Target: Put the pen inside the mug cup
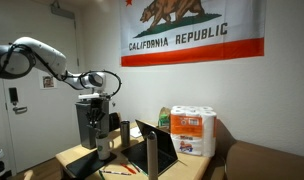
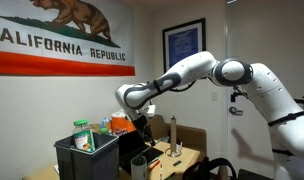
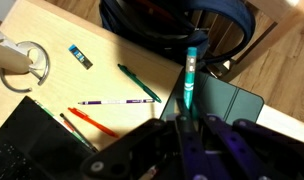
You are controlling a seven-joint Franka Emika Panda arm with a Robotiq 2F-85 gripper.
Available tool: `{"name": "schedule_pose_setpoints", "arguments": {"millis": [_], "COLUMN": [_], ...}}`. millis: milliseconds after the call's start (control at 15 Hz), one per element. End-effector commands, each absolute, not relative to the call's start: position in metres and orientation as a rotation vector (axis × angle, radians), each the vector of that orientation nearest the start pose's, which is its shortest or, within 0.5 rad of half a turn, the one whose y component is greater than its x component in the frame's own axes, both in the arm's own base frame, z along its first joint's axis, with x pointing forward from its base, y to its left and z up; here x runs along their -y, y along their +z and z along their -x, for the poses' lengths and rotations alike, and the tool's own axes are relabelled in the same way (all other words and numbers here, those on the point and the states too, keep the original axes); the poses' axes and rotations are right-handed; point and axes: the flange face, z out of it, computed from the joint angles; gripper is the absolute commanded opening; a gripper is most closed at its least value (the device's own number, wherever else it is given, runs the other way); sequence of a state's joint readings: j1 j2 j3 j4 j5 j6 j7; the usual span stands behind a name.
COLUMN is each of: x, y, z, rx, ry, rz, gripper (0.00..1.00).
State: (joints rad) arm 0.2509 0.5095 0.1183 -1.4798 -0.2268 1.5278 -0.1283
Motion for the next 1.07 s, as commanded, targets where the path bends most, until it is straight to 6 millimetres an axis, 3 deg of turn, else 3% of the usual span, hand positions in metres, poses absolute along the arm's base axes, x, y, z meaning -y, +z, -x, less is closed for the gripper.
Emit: {"name": "schedule_pose_setpoints", "arguments": {"millis": [0,1000], "x": [-0.198,-0.206], "y": [0.347,0.28], "z": [-0.604,-0.611], "rx": [0.858,0.997], "ry": [0.758,0.953], "rz": [3.17,3.07], "gripper": [0.07,0.06]}}
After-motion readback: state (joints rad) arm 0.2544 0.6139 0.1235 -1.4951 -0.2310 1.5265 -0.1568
